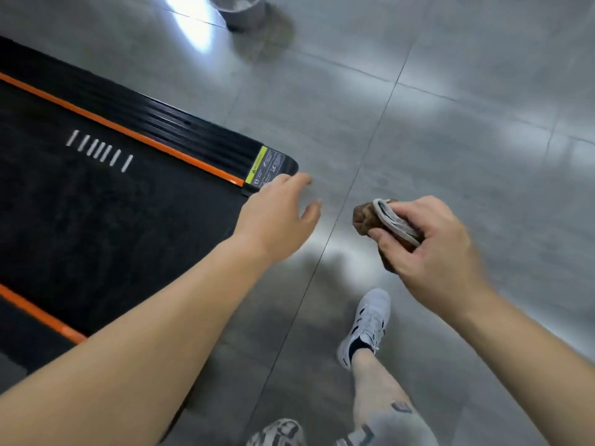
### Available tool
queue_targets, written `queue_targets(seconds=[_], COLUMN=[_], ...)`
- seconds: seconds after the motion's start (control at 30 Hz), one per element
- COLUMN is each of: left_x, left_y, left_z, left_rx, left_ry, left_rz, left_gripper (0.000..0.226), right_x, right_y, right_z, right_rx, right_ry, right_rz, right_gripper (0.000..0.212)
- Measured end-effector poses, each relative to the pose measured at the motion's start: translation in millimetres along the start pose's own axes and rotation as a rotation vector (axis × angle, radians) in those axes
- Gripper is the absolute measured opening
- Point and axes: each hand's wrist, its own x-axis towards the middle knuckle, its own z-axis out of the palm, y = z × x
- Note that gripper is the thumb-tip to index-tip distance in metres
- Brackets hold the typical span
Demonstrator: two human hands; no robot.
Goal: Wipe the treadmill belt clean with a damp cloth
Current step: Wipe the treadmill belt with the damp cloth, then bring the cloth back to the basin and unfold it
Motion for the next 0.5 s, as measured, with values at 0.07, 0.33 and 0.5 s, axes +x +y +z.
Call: queue_targets(seconds=[0.07,0.33,0.5], left_x=[51.7,208.9,316.2], left_y=[13.6,19.3,-7.5], left_z=[-8.9,-63.3,-98.0], left_rx=[-0.016,-0.066,-0.106], left_ry=[0.008,0.069,0.132], left_rz=[-0.036,-0.14,-0.201], left_gripper=[0.044,0.046,0.045], right_x=[56.7,247.4,386.4], right_y=[13.5,14.7,-1.8], right_z=[-15.2,-38.4,-30.7], right_rx=[-0.014,-0.007,-0.029], right_ry=[-0.03,-0.14,-0.16], right_rz=[-0.018,-0.085,-0.143], right_gripper=[0.026,0.024,0.022])
